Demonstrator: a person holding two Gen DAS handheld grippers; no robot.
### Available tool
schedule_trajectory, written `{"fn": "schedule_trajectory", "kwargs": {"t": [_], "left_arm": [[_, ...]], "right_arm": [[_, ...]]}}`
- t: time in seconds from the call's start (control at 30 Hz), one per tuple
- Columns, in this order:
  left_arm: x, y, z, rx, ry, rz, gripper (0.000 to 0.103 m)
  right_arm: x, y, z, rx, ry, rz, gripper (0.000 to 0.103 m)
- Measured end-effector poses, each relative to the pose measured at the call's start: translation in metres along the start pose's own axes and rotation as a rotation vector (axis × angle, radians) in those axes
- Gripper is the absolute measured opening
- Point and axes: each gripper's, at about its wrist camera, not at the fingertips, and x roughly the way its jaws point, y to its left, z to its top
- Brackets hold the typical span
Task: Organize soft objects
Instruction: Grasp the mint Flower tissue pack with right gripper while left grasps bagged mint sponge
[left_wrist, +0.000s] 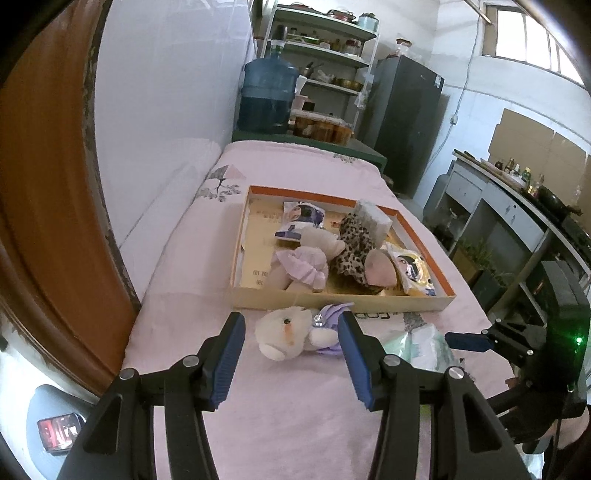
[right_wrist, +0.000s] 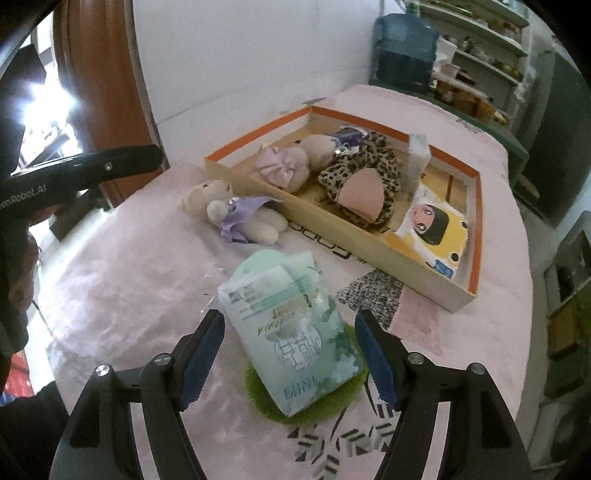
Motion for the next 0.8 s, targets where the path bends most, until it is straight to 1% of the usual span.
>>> {"fn": "schedule_trajectory", "kwargs": {"t": [0.1,0.13,0.17,0.27,0.43,0.67,0.8], "left_arm": [[0.004,0.000,-0.003,0.005,0.012,-0.003,0.052],[0.006,0.000,-0.003,0.006,0.016,-0.004,0.052],[0.007,0.000,-0.004,0.008,0.021,-0.005,0.052],[0.010,0.000,-0.006,0.010,0.030,-0.010,0.052],[0.013,-0.004,-0.009,0.019,0.041,-0.023,0.052],[0.012,-0.013,-0.015,0.039,0.048,-0.053,0.052],[0.014,-0.020,-0.020,0.032,0.061,-0.107,0.052]], "right_arm": [[0.006,-0.001,0.000,-0.001,0.009,0.018,0.074],[0.007,-0.002,0.000,0.005,0.009,0.023,0.070],[0.008,-0.003,0.000,0.013,0.009,0.028,0.063],[0.006,-0.009,0.000,0.059,-0.002,0.053,0.061],[-0.002,-0.010,-0.002,0.096,-0.027,0.065,0.060],[-0.023,-0.013,-0.002,0.163,-0.100,0.072,0.060],[-0.031,-0.015,-0.003,0.206,-0.130,0.056,0.060]]}}
